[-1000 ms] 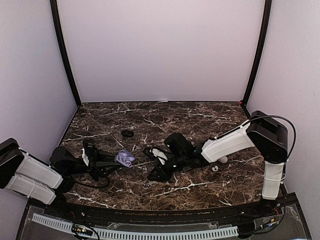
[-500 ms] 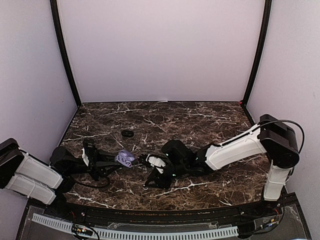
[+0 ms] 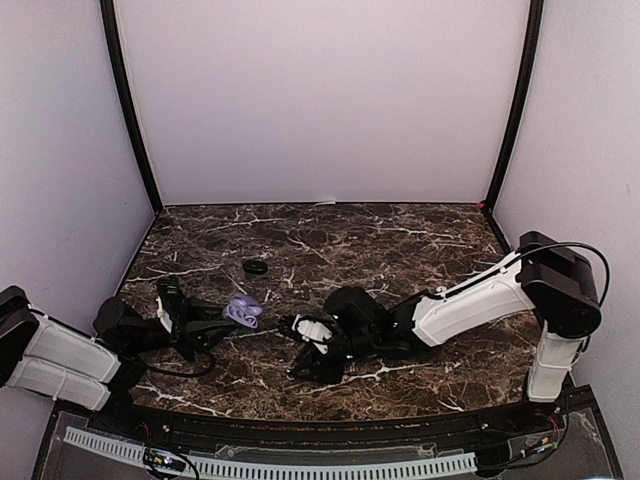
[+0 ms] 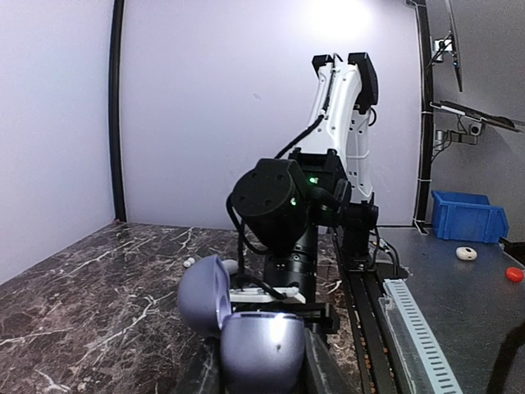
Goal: Insert the wireless bluetooth earbuds into the charging case
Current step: Move the left earbud to the center of the board.
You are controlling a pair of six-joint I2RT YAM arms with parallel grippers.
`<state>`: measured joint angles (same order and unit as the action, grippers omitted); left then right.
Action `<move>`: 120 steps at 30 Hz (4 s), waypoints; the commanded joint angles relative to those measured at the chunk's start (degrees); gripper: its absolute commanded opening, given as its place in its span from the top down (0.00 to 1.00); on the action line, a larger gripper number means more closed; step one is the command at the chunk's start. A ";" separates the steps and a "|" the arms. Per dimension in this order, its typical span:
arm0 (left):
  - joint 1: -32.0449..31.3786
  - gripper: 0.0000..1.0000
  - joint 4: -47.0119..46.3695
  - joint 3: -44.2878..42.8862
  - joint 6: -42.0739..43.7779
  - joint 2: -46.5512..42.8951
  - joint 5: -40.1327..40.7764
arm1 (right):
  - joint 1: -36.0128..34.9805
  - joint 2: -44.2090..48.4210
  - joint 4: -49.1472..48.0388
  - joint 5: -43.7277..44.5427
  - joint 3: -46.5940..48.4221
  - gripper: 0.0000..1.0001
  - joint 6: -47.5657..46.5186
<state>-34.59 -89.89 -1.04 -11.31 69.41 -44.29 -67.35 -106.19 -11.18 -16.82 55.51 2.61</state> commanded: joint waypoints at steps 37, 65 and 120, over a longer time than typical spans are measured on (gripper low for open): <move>0.31 0.82 19.40 1.06 6.48 -14.06 22.34 | -8.25 1.66 -10.02 18.18 -6.81 0.32 -13.70; 0.31 0.82 19.75 0.91 6.56 -13.77 22.24 | -8.35 -6.61 -4.54 18.55 0.78 0.64 -15.92; 0.31 0.82 20.27 0.79 6.57 -13.89 22.25 | 1.45 4.05 -6.82 7.81 -8.67 0.80 -4.94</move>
<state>-34.59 -68.47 -0.56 -5.13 55.20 -21.80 -67.53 -106.13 -13.06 -8.56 51.09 -5.39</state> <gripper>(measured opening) 0.289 0.204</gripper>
